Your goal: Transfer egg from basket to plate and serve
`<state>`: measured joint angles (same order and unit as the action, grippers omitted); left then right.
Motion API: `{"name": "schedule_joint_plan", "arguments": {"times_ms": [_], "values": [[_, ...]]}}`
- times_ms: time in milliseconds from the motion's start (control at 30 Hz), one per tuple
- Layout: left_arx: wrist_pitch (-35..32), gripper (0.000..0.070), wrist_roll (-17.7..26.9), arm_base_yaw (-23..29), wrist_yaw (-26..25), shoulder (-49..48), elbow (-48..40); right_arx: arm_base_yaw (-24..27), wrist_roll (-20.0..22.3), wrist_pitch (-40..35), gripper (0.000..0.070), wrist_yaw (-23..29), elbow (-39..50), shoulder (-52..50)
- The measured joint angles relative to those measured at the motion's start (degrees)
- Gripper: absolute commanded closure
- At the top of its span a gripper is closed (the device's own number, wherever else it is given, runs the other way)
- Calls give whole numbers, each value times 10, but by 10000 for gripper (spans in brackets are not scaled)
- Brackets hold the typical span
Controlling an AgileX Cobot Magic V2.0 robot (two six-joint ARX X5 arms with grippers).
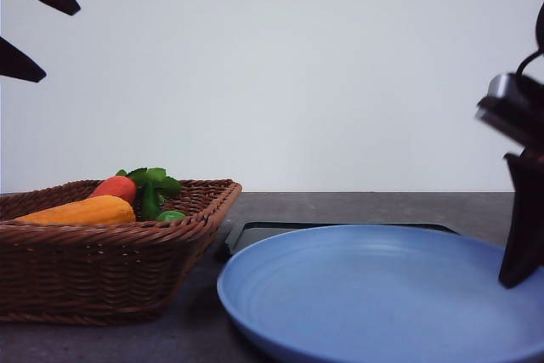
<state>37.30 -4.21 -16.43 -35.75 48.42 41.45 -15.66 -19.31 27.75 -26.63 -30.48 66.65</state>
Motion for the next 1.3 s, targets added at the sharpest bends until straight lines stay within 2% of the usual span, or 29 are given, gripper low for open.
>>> {"name": "schedule_joint_plan", "arguments": {"times_ms": [167, 333, 533, 633, 733, 867, 1300], "values": [[29, 271, 60, -55, 123, 43, 33, 9, 0, 72, 700, 0, 0, -77], [78, 271, 120, -118, 187, 121, 96, 15, 0, 114, 700, 1, 0, -158], [132, 272, 180, -171, 200, 233, 168, 28, 0, 149, 700, 0, -2, -245], [153, 272, 208, -192, 234, 288, 201, 37, 0, 164, 700, 1, -13, -277], [174, 272, 224, -204, 262, 337, 231, 40, -3, 165, 700, 1, -30, -302], [187, 273, 235, -208, 267, 390, 254, 41, -5, 166, 700, 0, -52, -324], [202, 275, 269, -209, 268, 439, 257, 41, -5, 166, 700, 0, -72, -336]]}}
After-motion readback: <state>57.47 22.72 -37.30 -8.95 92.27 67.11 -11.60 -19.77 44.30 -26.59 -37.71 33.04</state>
